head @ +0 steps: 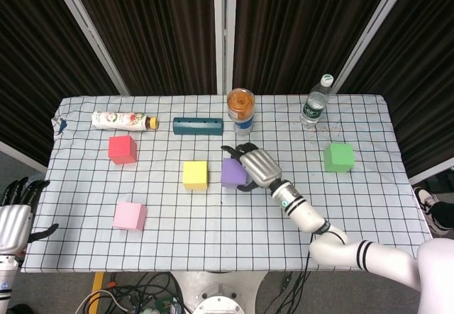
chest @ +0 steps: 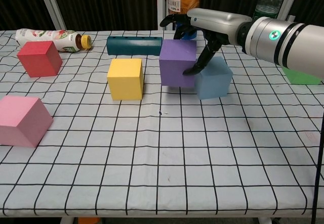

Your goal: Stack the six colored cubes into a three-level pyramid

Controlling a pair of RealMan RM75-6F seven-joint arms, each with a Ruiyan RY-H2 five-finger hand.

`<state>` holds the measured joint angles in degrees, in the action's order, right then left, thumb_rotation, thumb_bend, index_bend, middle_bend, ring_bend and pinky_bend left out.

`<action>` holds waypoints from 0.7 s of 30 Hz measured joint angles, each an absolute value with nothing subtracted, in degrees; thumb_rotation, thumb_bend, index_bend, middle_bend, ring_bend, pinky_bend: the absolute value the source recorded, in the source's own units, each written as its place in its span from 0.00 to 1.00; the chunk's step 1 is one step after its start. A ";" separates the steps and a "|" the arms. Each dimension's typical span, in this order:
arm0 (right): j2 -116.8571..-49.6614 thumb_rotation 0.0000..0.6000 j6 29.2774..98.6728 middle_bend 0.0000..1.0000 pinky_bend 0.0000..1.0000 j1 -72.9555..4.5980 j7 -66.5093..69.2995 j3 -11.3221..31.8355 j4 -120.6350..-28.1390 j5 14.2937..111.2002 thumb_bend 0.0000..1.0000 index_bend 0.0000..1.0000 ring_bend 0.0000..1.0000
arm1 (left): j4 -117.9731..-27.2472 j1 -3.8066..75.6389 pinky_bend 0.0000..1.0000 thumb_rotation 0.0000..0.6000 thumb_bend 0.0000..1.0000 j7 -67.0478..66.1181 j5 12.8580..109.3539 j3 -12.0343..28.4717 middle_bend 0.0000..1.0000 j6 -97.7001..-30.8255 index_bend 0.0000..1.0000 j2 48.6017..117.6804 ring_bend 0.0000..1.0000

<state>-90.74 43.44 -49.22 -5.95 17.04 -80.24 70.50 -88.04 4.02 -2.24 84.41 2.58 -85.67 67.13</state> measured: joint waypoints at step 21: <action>-98.61 1.00 39.53 0.43 0.12 -55.16 -1.22 16.43 -69.00 67.59 0.18 0.04 0.14 | -87.62 4.39 0.08 1.00 0.00 -1.88 84.21 2.73 0.14 -85.01 0.15 67.16 0.05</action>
